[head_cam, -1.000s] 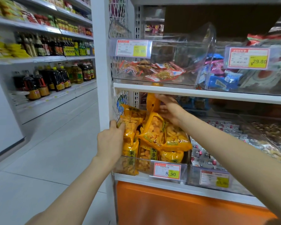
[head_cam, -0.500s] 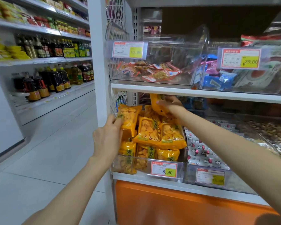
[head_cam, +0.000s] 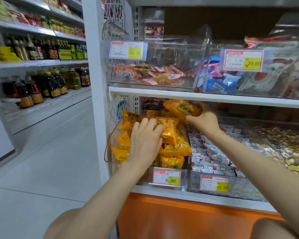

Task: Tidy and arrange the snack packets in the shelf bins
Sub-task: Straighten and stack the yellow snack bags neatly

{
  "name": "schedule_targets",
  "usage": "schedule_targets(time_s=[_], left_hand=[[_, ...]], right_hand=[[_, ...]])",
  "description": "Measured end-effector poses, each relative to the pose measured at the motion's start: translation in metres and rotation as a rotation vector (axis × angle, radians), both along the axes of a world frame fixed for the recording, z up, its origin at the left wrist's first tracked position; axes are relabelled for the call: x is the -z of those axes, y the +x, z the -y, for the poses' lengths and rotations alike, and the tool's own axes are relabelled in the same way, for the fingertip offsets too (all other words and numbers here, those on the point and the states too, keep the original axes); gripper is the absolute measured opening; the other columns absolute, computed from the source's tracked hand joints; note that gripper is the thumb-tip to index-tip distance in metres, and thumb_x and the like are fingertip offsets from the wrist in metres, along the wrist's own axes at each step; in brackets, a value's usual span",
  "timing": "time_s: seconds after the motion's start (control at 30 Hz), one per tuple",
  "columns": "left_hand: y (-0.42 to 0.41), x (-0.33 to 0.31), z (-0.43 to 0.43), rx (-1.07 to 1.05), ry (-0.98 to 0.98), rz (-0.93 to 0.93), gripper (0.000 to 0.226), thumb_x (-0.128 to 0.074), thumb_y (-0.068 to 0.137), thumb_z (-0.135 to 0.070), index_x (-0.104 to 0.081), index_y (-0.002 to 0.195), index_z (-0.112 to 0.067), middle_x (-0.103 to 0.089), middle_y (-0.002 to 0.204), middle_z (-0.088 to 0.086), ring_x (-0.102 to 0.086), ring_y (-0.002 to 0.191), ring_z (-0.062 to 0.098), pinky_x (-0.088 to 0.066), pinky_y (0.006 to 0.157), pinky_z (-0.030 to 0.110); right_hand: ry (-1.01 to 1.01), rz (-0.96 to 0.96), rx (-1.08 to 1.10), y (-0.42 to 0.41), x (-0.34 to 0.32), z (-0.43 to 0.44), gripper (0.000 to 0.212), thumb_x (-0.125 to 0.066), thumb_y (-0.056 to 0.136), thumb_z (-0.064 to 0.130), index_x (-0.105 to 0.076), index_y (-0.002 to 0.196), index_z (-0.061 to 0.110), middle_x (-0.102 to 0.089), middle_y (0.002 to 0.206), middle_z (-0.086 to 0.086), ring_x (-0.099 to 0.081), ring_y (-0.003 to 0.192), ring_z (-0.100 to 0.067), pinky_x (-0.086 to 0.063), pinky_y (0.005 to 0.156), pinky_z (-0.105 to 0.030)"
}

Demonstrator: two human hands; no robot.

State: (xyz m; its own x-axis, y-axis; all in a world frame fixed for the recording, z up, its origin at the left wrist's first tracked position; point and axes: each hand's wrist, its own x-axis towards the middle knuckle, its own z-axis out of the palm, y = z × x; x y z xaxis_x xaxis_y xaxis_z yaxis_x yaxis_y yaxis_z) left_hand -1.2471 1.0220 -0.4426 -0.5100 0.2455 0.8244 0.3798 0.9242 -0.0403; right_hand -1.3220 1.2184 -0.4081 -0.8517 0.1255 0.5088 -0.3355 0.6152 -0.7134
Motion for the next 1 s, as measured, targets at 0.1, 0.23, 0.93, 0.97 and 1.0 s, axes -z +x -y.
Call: schedule_targets(time_s=[0.1, 0.23, 0.93, 0.97, 1.0], left_hand=[[-0.009, 0.002, -0.003, 0.055, 0.058, 0.065, 0.027, -0.081, 0.067, -0.023, -0.069, 0.09, -0.015, -0.061, 0.081, 0.0, -0.055, 0.077, 0.021, -0.037, 0.066, 0.031], [-0.014, 0.0, 0.0, 0.125, 0.101, 0.296, 0.035, -0.062, 0.087, -0.032, -0.06, 0.121, -0.02, -0.061, 0.108, -0.004, -0.049, 0.103, 0.017, -0.027, 0.082, 0.026], [-0.129, -0.032, 0.063, -0.397, -0.508, 0.657, 0.062, -0.047, 0.09, -0.049, -0.036, 0.135, -0.008, -0.04, 0.138, 0.013, -0.036, 0.127, 0.028, -0.034, 0.1, 0.033], [-0.131, -0.029, 0.064, -0.403, -0.508, 0.62, 0.057, -0.047, 0.091, -0.047, -0.039, 0.132, -0.007, -0.043, 0.135, 0.014, -0.038, 0.124, 0.028, -0.035, 0.097, 0.033], [-0.132, -0.027, 0.064, -0.41, -0.498, 0.578, 0.056, -0.049, 0.089, -0.045, -0.041, 0.129, -0.006, -0.045, 0.132, 0.014, -0.04, 0.122, 0.029, -0.036, 0.095, 0.032]], right_hand=[[-0.094, 0.0, 0.022, 0.006, 0.008, -0.004, 0.05, -0.074, 0.078, 0.027, -0.051, 0.122, 0.018, -0.06, 0.118, -0.004, -0.058, 0.104, -0.021, -0.049, 0.094, -0.04], [-0.104, -0.012, -0.01, 0.017, 0.009, -0.003, 0.049, -0.073, 0.08, 0.029, -0.051, 0.122, 0.018, -0.059, 0.119, -0.002, -0.056, 0.107, -0.018, -0.048, 0.093, -0.034], [-0.033, -0.087, -0.023, 0.061, 0.014, -0.026, 0.05, -0.075, 0.076, 0.025, -0.05, 0.12, 0.024, -0.055, 0.11, 0.0, -0.055, 0.096, -0.017, -0.051, 0.076, -0.034], [-0.027, -0.084, -0.024, 0.062, 0.014, -0.027, 0.05, -0.075, 0.076, 0.026, -0.05, 0.12, 0.024, -0.054, 0.11, 0.0, -0.055, 0.095, -0.017, -0.05, 0.075, -0.032], [-0.02, -0.081, -0.026, 0.062, 0.014, -0.029, 0.05, -0.075, 0.076, 0.026, -0.05, 0.12, 0.025, -0.054, 0.11, 0.001, -0.055, 0.095, -0.016, -0.049, 0.075, -0.031]])
